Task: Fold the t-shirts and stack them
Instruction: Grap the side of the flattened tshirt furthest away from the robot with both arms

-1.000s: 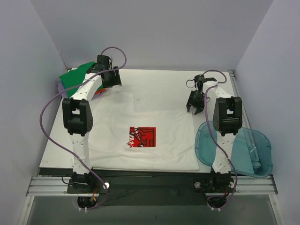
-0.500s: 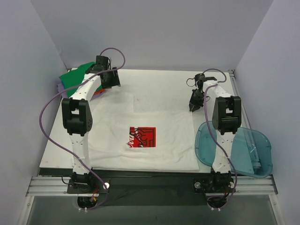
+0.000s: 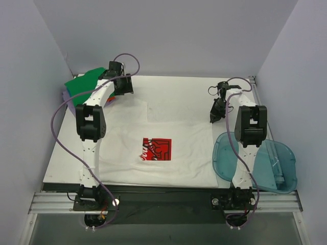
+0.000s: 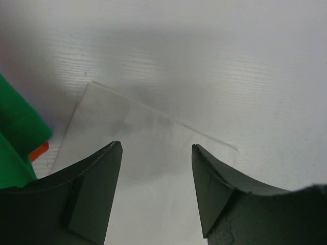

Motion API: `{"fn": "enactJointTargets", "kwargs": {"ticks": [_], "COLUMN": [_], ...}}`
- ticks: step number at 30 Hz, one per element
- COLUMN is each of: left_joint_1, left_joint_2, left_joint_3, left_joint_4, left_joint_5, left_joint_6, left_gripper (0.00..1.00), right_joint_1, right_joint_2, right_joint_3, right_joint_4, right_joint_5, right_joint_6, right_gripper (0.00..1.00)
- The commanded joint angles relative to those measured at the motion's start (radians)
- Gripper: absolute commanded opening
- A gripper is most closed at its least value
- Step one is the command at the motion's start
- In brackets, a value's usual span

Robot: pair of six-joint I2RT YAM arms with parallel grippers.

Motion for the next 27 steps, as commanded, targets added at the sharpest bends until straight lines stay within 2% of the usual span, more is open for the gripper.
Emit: {"fn": "enactJointTargets", "kwargs": {"ticks": [1, 12, 16, 20, 21, 27], "left_joint_1": [0.004, 0.003, -0.003, -0.005, -0.005, -0.012], "left_joint_2": [0.046, 0.157, 0.186, 0.198, 0.206, 0.262], "left_joint_3": [0.090, 0.173, 0.201, 0.191, 0.201, 0.261], "left_joint_4": [0.040, 0.117, 0.144, 0.248, 0.261, 0.269], "left_joint_5": [0.016, -0.040, -0.106, -0.088, -0.080, -0.033], "left_joint_6": [0.025, -0.006, -0.005, -0.001, -0.001, 0.012], "left_gripper": [0.67, 0.67, 0.67, 0.66, 0.64, 0.62], "right_joint_1": [-0.043, -0.080, -0.081, -0.081, -0.080, -0.080], "right_joint_2": [-0.040, -0.032, -0.020, -0.014, -0.012, 0.004], "right_joint_3": [-0.006, 0.015, 0.032, 0.035, 0.037, 0.046], "right_joint_4": [-0.111, -0.149, -0.160, -0.167, -0.167, -0.172], "right_joint_5": [0.084, 0.086, 0.077, 0.061, 0.057, 0.037], "right_joint_6": [-0.013, -0.037, -0.047, -0.051, -0.053, -0.050], "right_gripper": [0.00, 0.00, 0.00, 0.00, 0.00, 0.00]}}
